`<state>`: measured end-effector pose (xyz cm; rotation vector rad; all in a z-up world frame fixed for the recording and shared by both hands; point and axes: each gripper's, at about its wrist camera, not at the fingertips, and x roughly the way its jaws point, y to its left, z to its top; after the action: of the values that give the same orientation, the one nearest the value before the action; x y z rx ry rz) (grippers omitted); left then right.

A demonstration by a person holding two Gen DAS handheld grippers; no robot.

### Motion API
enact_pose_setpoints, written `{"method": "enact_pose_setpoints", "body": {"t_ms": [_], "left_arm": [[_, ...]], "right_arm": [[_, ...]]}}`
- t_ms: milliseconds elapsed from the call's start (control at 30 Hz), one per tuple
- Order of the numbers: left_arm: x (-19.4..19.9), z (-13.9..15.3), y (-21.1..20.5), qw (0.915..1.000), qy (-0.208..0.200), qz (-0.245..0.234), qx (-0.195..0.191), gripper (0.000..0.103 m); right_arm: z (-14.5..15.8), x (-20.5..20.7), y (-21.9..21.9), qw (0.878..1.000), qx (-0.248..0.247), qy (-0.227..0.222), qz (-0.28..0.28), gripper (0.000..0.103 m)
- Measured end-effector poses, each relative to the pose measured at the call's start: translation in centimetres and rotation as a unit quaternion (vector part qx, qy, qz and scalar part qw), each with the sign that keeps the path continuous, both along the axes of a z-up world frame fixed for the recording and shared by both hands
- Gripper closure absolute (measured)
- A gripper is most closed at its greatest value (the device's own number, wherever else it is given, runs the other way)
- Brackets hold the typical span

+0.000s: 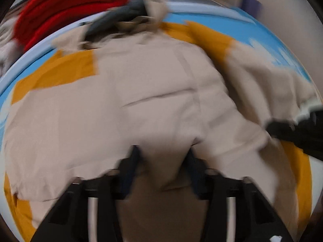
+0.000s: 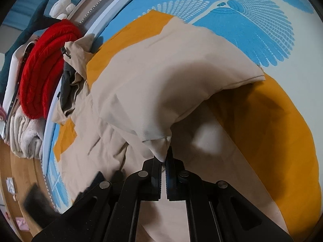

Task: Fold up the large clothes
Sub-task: 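Grasp the jacket side edge with the right gripper and fold it inward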

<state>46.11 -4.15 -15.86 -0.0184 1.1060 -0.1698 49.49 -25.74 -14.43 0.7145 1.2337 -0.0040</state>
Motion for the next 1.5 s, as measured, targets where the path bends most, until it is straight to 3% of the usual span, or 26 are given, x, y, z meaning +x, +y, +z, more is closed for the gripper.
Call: {"method": "enact_pose_setpoints", "body": {"t_ms": [33,67,133,233,367,500,567,700,800,833,900,967,1033,1100,1200,1267,1333,1400,1500], "left_arm": [[0.2,0.5,1.5,0.9992,0.001,0.037,-0.017,0.076],[0.3,1.2,3.9,0.9949,0.000,0.092,-0.041,0.071],[0.2,2.0,7.3,0.9841,0.000,0.147,-0.099,0.063],[-0.7,2.6,10.3,0.9692,0.014,0.196,-0.148,0.063],[-2.4,2.3,14.3,0.9364,0.048,0.253,-0.239,0.063],[-2.9,3.2,15.9,0.9362,0.039,0.288,-0.197,0.069],[-2.5,2.9,16.9,0.9309,0.041,0.290,-0.219,0.068],[-1.5,1.0,19.1,0.9166,0.060,0.321,-0.231,0.067],[-1.8,-1.0,20.9,0.8971,0.079,0.353,-0.254,0.069],[-1.7,-1.4,21.2,0.8926,0.081,0.355,-0.265,0.071],[-1.5,-1.3,20.9,0.8949,0.076,0.348,-0.268,0.091],[-1.6,-0.2,20.6,0.9070,0.062,0.333,-0.251,0.100],[-2.4,2.1,21.0,0.9099,0.030,0.341,-0.234,0.100],[-3.8,4.9,22.2,0.9073,-0.011,0.364,-0.210,0.100],[-6.2,7.9,23.8,0.8962,-0.063,0.420,-0.127,0.100],[-7.0,7.2,25.2,0.8834,-0.042,0.446,-0.136,0.099],[-6.7,5.5,25.8,0.8785,0.004,0.451,-0.157,0.095],[-7.4,4.2,26.5,0.8676,0.033,0.470,-0.159,0.095],[-7.8,4.5,27.1,0.8649,0.032,0.476,-0.157,0.093]], "right_arm": [[0.0,-0.1,-0.2,1.000,0.002,-0.001,-0.001,0.100],[0.1,0.0,-0.2,1.000,0.001,-0.003,-0.001,0.100],[0.3,0.1,-0.3,1.000,0.002,-0.009,0.000,0.100],[0.0,0.0,0.2,1.000,0.025,-0.009,0.009,0.100],[-0.1,0.1,0.7,1.000,0.025,-0.011,0.010,0.100],[0.0,0.2,1.5,0.999,0.030,-0.018,0.025,0.100],[-0.5,0.4,1.8,0.999,0.037,-0.010,0.037,0.098],[-1.1,0.4,1.4,0.999,0.047,0.005,0.022,0.090],[-0.9,0.5,1.3,0.999,0.046,0.001,0.018,0.088],[-0.7,0.5,1.3,0.999,0.046,-0.004,0.017,0.088],[-0.3,0.7,1.3,0.999,0.042,-0.011,0.017,0.088],[0.0,0.9,1.3,0.999,0.039,-0.017,0.016,0.087],[0.3,1.0,1.0,0.999,0.043,-0.022,0.011,0.086],[0.7,1.0,1.0,0.998,0.058,-0.035,0.006,0.082],[1.2,0.8,1.4,0.996,0.075,-0.051,0.008,0.072],[1.0,0.7,1.3,0.996,0.078,-0.047,0.001,0.069],[0.1,0.6,0.8,0.996,0.084,-0.028,-0.014,0.069],[-1.1,0.5,0.0,0.996,0.084,-0.002,-0.037,0.069],[-2.2,0.3,-1.5,0.994,0.078,0.022,-0.067,0.071]]}}
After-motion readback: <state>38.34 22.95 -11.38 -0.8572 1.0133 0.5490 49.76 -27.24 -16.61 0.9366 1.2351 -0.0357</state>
